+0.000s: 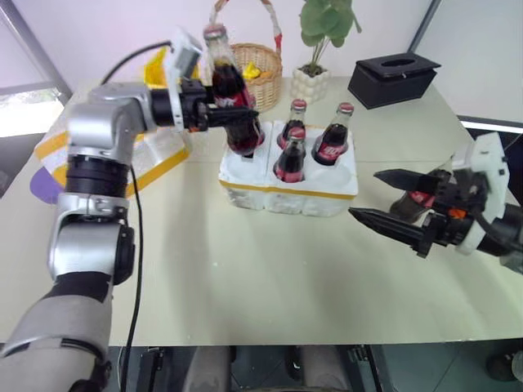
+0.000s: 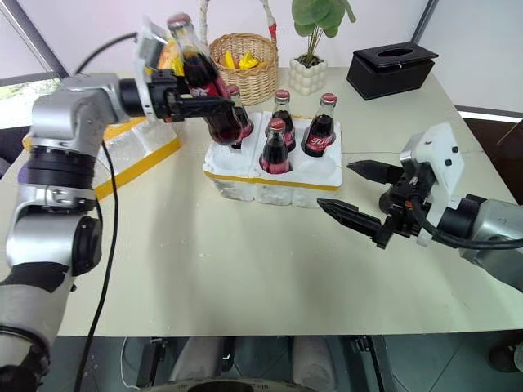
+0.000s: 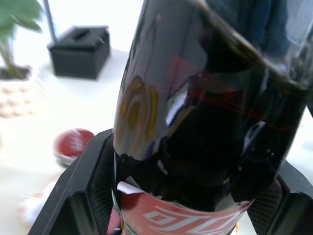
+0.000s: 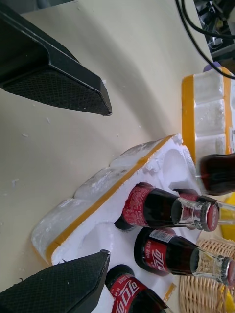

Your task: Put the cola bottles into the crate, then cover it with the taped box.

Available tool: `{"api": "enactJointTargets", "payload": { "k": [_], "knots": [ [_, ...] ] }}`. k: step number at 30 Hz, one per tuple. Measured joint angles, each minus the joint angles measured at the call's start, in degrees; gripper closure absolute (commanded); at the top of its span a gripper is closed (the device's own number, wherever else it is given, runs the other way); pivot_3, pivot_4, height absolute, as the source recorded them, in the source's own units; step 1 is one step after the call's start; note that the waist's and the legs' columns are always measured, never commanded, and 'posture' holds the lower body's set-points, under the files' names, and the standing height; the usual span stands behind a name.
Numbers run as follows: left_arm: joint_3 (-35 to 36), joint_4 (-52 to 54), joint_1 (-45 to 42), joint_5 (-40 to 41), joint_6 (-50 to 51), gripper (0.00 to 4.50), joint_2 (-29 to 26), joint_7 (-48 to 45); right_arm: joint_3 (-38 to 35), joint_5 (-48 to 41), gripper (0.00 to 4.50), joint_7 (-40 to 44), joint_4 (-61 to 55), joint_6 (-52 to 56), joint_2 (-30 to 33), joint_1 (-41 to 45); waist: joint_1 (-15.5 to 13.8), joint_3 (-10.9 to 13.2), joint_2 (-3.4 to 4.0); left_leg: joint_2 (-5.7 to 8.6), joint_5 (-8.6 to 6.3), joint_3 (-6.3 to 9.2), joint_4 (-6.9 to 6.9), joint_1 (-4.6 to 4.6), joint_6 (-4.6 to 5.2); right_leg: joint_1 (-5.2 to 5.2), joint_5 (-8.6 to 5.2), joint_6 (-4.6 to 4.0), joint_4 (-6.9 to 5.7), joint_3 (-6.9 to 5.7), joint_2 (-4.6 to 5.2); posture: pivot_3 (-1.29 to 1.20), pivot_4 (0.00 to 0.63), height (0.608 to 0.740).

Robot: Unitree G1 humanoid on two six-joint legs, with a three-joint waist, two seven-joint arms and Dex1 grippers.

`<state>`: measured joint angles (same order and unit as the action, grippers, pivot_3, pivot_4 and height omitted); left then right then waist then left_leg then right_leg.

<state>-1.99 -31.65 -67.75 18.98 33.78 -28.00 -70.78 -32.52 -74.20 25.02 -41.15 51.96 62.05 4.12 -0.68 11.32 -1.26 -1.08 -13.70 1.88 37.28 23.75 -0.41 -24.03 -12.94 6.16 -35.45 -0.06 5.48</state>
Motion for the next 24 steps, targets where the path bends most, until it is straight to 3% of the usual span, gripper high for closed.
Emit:
{"api": "enactJointTargets", "payload": {
  "k": [10,24],
  "knots": [
    [-2.38,-2.37,1.84,-3.74,-7.64,1.69,1.34,-0.28,-2.09,-1.42,0.00,-2.88,-1.18,0.01,-0.02,-1.98,-0.03,0.00,0.00,-0.01,0.00,-0.01,0.01,0.03,0.00,-0.05,0.00,-0.01,0.00,0.03,0.00,0.00,0.150,0.740],
    [-3.81,0.27,4.38,-4.58,-6.33,1.69,-1.10,-1.71,-1.46,-1.33,0.00,-3.38,-0.97,-0.18,-0.32,-1.66,0.13,0.00,0.01,-0.01,0.00,0.00,0.05,0.02,0.00,-0.05,-0.01,-0.03,-0.07,0.03,-0.01,0.00,0.150,0.740]
  ]
}}
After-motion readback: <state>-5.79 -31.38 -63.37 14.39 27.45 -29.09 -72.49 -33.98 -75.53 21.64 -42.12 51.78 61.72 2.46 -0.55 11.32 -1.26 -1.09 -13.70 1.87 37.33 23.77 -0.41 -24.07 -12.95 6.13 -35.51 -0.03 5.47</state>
